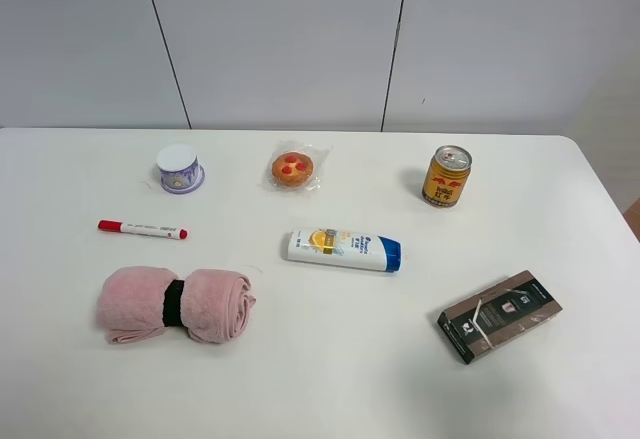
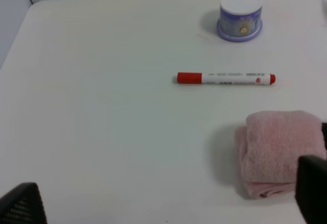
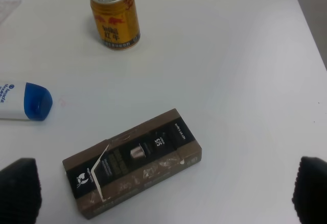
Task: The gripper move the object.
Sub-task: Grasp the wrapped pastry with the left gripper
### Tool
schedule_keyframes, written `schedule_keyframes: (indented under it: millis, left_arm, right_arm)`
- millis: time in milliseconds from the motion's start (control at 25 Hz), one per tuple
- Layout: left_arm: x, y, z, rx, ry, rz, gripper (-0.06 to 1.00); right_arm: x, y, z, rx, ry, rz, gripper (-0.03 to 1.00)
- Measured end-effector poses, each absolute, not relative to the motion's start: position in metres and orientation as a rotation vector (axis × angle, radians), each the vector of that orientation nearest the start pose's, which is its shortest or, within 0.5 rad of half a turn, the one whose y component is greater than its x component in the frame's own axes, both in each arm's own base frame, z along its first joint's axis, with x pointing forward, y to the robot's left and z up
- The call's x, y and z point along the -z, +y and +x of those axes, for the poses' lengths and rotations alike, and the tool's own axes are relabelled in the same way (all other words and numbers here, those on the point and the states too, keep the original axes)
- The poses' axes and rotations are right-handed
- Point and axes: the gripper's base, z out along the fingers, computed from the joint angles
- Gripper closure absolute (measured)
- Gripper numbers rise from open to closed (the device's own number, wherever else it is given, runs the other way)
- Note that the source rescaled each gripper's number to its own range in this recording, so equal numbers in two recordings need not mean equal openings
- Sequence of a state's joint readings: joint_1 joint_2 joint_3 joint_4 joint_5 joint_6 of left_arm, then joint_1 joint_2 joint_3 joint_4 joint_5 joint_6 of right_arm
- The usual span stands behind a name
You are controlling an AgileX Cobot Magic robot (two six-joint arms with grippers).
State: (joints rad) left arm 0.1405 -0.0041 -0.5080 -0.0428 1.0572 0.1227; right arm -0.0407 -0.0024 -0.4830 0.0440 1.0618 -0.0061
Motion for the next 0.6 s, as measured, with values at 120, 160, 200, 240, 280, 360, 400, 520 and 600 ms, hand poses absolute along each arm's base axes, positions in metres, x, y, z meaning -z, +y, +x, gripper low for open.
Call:
schedule_keyframes:
  millis: [120, 160, 200, 240, 280, 360, 400, 520, 600]
  left_arm:
    - [-0.280, -0.006, -0.005, -0.085, 2.032, -0.015, -0.06]
    - [-0.282, -0.008, -0.004, -0.059, 2.037, -0.015, -0.06]
    - [-0.284, -0.009, -0.001, -0.029, 2.051, -0.018, -0.06]
    - [-0.288, -0.010, 0.003, 0.003, 2.069, -0.027, -0.06]
    - [-0.294, -0.010, 0.007, 0.026, 2.080, -0.039, -0.06]
    - [-0.306, -0.010, 0.017, 0.058, 2.119, -0.059, -0.06]
    - [-0.312, -0.009, 0.027, 0.069, 2.152, -0.067, -0.06]
    - [-0.331, -0.005, 0.055, 0.082, 2.230, -0.073, -0.06]
    - [-0.342, -0.002, 0.077, 0.082, 2.269, -0.069, -0.06]
  right_arm:
    - [-0.273, 0.004, -0.003, -0.024, 2.059, 0.034, -0.03]
    - [-0.273, 0.004, -0.003, -0.024, 2.059, 0.034, -0.03]
    - [-0.273, 0.004, -0.003, -0.024, 2.059, 0.034, -0.03]
    - [-0.273, 0.004, -0.003, -0.024, 2.059, 0.034, -0.03]
    - [-0.273, 0.004, -0.003, -0.024, 2.059, 0.034, -0.03]
    - [-0.273, 0.004, -0.003, -0.024, 2.059, 0.034, -0.03]
    - [-0.273, 0.004, -0.003, -0.024, 2.059, 0.034, -0.03]
    - [-0.273, 0.004, -0.003, -0.024, 2.059, 0.034, -0.03]
    - [-0.273, 0.004, -0.003, -0.024, 2.059, 0.034, -0.03]
